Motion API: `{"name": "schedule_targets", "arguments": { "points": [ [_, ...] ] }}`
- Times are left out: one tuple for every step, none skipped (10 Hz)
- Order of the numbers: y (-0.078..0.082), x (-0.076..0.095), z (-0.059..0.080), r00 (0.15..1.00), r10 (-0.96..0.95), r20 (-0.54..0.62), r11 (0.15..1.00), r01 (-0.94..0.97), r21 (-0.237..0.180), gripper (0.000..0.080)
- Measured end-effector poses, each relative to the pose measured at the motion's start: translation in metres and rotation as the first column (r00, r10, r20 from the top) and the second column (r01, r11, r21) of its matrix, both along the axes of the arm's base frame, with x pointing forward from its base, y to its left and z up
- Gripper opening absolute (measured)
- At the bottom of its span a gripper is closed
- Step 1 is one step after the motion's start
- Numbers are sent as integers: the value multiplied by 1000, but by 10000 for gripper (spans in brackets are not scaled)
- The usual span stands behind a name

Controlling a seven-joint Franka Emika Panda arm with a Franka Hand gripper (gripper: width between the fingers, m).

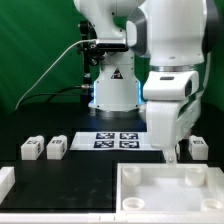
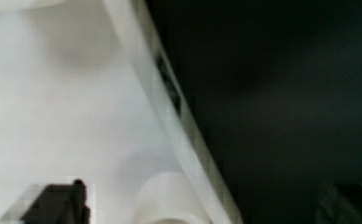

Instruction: Assemble one leg

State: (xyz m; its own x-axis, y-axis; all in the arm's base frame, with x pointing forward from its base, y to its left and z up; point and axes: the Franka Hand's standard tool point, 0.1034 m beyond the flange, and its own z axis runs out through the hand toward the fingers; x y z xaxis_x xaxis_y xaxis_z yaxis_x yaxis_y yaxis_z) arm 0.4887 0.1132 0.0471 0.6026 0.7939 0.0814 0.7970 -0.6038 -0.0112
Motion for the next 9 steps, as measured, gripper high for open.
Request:
{"name": "schedule_targets", "arguments": {
  "points": [
    [17,-7,0,988,-155,3,988,155,21,649],
    [21,-10,-1,965,-263,-16,964,263,33,649],
    [19,-9,-1,935,-353,-29,934,354,41,649],
    [20,-10,-1,900,-434,-42,899,436,45,649],
    [23,-12,-2,837,-542,-68,837,545,45,649],
    [30,-20,-3,696,-706,-131,700,714,23,649],
    [38,-25,0,621,-769,-152,628,778,8,649],
    [41,-30,-1,614,-773,-163,622,783,-3,649],
    [41,-40,-6,606,-772,-194,625,779,-51,649]
  ]
}}
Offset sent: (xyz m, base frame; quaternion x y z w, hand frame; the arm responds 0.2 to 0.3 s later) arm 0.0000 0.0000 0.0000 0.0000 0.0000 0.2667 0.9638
